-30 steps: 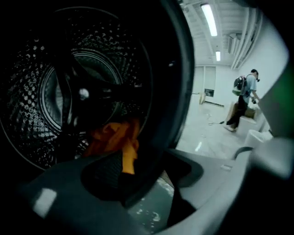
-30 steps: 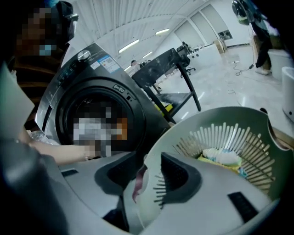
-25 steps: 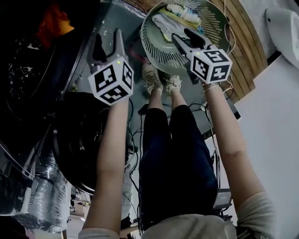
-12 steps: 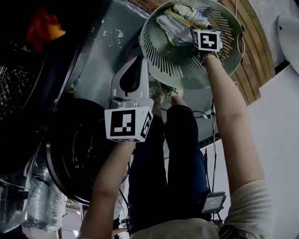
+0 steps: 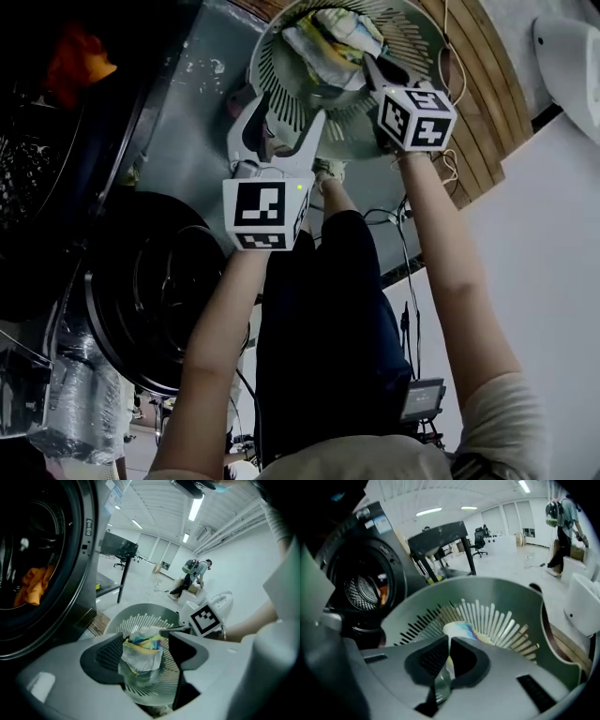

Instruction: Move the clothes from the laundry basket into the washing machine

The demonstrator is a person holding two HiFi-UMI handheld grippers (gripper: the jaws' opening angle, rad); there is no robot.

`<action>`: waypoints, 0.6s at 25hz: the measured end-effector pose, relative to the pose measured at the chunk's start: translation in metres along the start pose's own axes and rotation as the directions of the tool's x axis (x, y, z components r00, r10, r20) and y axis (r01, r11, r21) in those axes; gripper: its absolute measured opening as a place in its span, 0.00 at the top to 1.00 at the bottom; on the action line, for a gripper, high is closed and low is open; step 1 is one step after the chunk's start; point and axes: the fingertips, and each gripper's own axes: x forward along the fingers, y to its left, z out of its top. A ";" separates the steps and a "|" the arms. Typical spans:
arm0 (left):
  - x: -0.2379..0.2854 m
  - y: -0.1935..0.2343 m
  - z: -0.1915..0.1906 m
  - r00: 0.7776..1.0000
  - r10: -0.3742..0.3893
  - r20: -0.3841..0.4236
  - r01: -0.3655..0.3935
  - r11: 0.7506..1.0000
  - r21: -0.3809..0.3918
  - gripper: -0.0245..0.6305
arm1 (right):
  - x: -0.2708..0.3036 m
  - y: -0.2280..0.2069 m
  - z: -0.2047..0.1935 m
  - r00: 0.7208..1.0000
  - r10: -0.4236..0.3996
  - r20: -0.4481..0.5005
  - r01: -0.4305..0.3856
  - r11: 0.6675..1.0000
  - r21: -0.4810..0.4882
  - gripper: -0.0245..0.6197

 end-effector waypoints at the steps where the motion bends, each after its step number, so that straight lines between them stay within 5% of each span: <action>1: 0.003 -0.010 -0.003 1.000 -0.020 -0.020 0.020 1.000 0.014 0.50 | -0.016 0.014 0.009 0.999 0.039 0.034 -0.040 0.999 0.008 0.94; 4: 0.015 -0.031 -0.007 0.996 -0.069 -0.062 0.070 0.998 0.007 0.44 | -0.066 0.058 0.043 0.972 0.179 0.150 -0.179 0.984 -0.018 0.94; 8: 0.025 -0.040 -0.005 0.991 -0.096 -0.089 0.097 0.995 0.007 0.41 | -0.132 0.115 0.087 0.879 0.383 0.283 -0.377 0.923 -0.078 0.94; 11: 0.032 -0.032 0.007 0.992 -0.101 -0.070 0.103 0.994 0.022 0.41 | -0.159 0.139 0.106 0.827 0.467 0.314 -0.455 0.883 -0.114 0.94; 15: 0.038 -0.027 0.015 0.989 -0.147 -0.028 0.148 0.988 0.034 0.44 | -0.183 0.161 0.113 0.793 0.529 0.303 -0.504 0.848 -0.164 0.94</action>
